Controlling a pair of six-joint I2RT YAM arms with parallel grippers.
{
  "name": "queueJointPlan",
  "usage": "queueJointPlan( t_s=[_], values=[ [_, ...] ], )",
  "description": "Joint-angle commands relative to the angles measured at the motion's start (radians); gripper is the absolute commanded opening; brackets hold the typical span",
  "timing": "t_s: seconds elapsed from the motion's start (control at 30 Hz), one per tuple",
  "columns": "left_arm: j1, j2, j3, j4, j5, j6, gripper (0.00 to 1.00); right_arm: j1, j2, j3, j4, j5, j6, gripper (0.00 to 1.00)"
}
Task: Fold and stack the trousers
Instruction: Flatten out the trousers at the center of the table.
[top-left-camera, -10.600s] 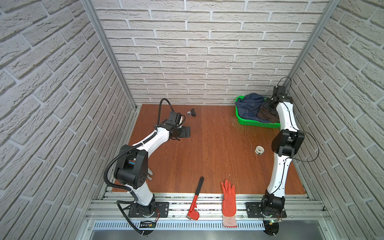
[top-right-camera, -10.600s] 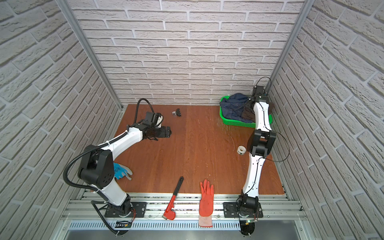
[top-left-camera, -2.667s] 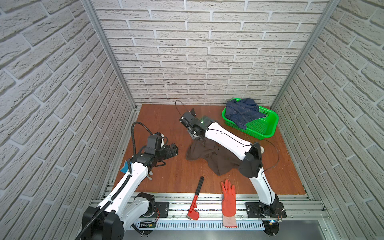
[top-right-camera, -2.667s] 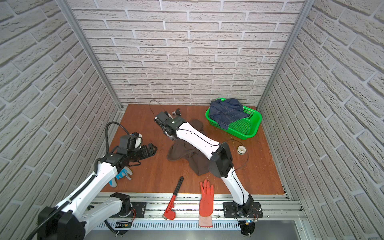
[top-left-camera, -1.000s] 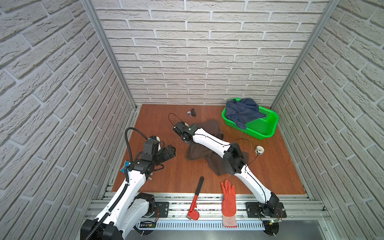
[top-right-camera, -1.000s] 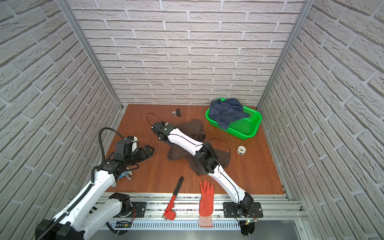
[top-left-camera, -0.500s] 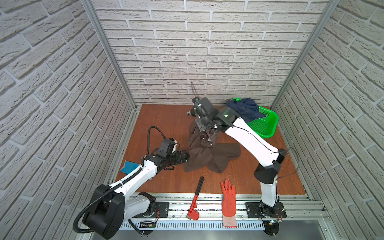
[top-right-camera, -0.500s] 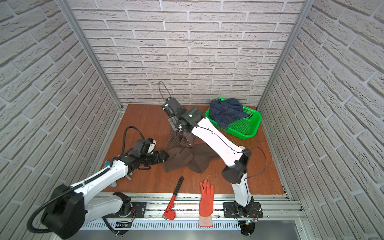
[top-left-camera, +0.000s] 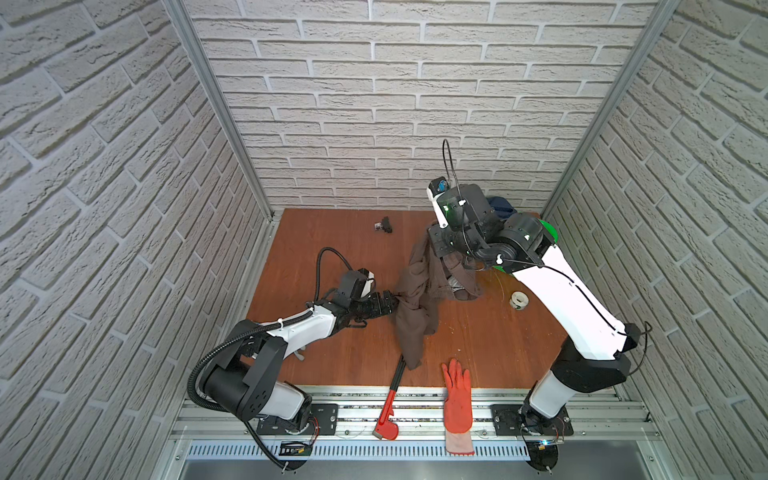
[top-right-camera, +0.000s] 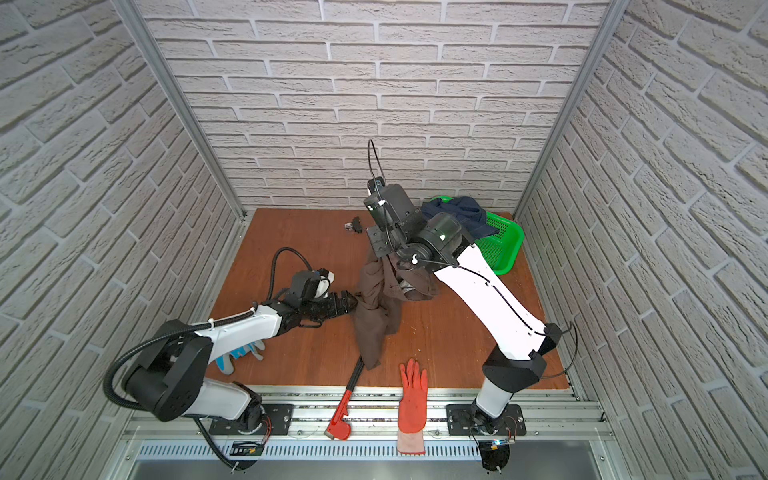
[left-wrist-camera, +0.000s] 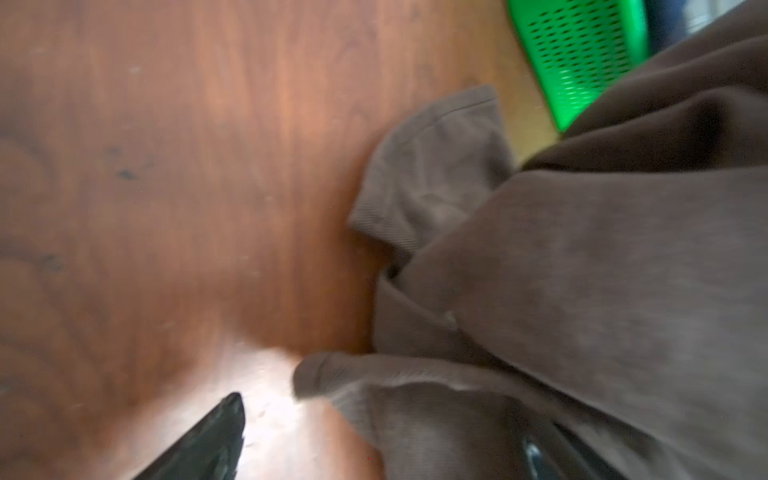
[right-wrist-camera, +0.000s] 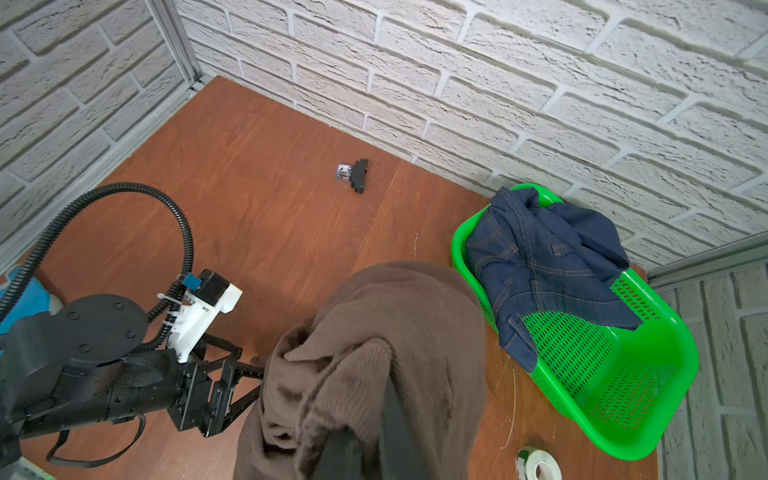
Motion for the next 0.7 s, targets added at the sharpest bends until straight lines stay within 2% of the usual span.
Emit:
queueJointPlan(
  t_s=[0.0,0.2,0.33,0.47,0.67],
  values=[
    [-0.005,-0.064,0.038,0.067,0.034,-0.002,0.98,-0.010,-0.056,0.087,0.041,0.036,-0.005,0.06],
    [-0.006,-0.206,0.138,-0.145,-0.010,0.096,0.98,-0.019,-0.053,0.229,0.014,0.053,-0.041,0.06],
    [-0.006,-0.232,0.219,-0.215,-0.002,0.152,0.98,-0.019,-0.064,0.276,0.020,0.046,-0.059,0.06],
    [-0.007,-0.184,0.275,-0.193,0.063,0.183,0.98,-0.022,-0.083,0.281,0.028,0.040,-0.071,0.06],
    [-0.048,-0.081,0.328,-0.019,0.179,0.150,0.98,-0.026,-0.106,0.282,0.016,0.023,-0.074,0.06]
  ],
)
